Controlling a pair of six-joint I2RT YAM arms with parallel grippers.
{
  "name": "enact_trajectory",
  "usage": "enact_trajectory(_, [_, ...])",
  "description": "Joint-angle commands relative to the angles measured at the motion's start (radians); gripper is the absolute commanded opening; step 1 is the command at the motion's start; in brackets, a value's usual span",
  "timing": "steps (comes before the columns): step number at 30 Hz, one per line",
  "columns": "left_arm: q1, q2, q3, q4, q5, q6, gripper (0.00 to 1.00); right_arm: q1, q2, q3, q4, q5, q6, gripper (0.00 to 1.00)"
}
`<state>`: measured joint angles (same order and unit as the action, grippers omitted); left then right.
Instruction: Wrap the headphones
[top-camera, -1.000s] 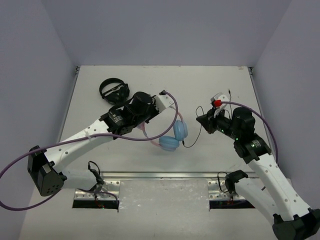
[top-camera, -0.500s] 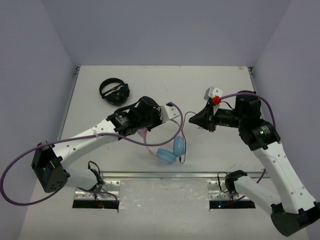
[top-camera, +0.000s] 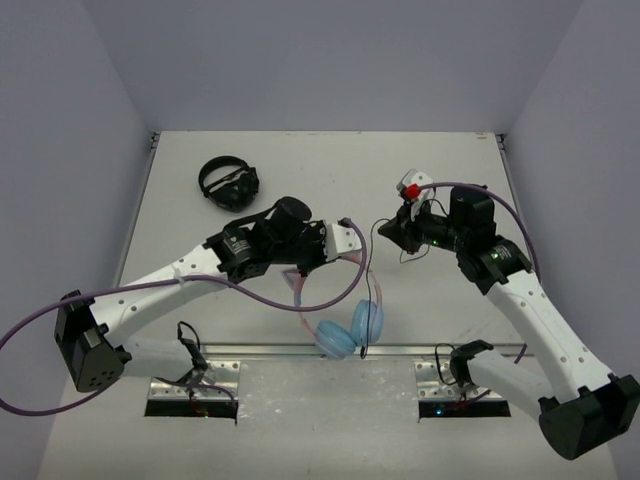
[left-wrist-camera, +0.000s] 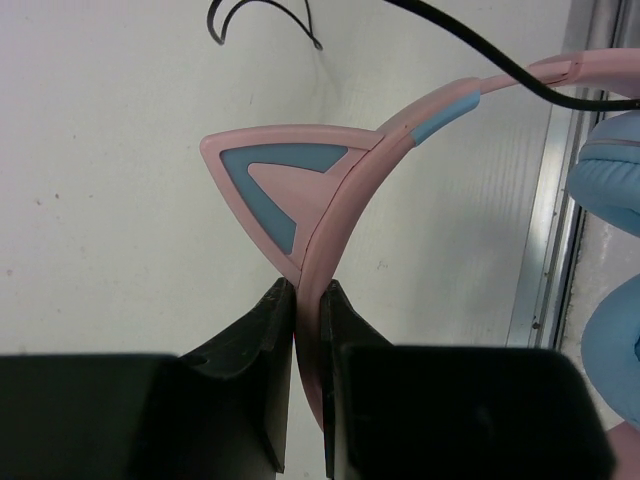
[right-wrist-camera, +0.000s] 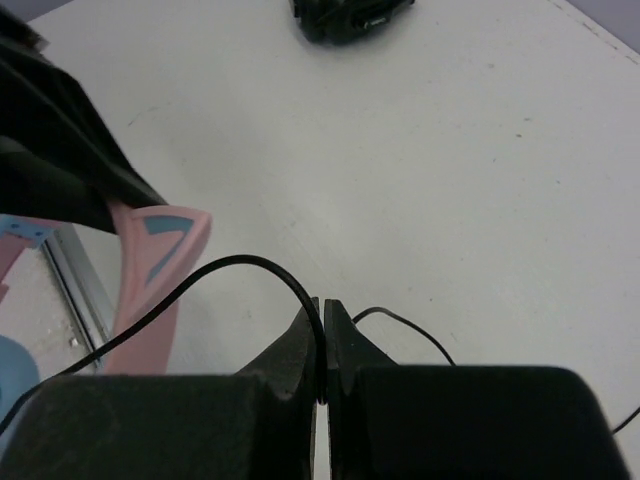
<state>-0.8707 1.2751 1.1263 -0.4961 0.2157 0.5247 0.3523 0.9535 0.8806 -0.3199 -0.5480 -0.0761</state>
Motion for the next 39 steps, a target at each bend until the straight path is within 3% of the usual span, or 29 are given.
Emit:
enact_trajectory(1, [-0.004, -0.060, 0.059, 0.065, 0.120, -0.029, 0.00, 0.002, 0.031, 0.009, 0.108, 0.098, 0.045, 0.01])
enact_trajectory(9, [-0.004, -0.100, 0.073, 0.063, 0.162, -0.051, 0.00, 0.004, 0.087, -0.051, 0.183, 0.304, 0.143, 0.01])
enact_trajectory(12, [-0.004, -0.141, 0.060, 0.094, 0.151, -0.068, 0.00, 0.002, 0.097, -0.055, 0.200, 0.316, 0.173, 0.01])
enact_trajectory(18, [-0.004, -0.255, 0.000, 0.232, 0.056, -0.161, 0.00, 0.004, 0.093, -0.097, 0.257, 0.244, 0.222, 0.01])
enact_trajectory(24, [-0.004, -0.326, -0.016, 0.364, -0.113, -0.320, 0.00, 0.002, 0.070, -0.147, 0.376, 0.070, 0.292, 0.01])
enact_trajectory(30, [-0.004, -0.329, 0.009, 0.402, -0.255, -0.439, 0.00, 0.002, 0.074, -0.207, 0.625, -0.090, 0.461, 0.02])
enact_trajectory(33, [-0.004, -0.321, 0.046, 0.392, -0.328, -0.502, 0.00, 0.002, 0.108, -0.229, 0.807, -0.199, 0.542, 0.07])
enact_trajectory(39, [-0.004, -0.303, 0.156, 0.372, -0.498, -0.670, 0.01, 0.011, 0.280, -0.282, 1.327, -0.288, 0.867, 0.12])
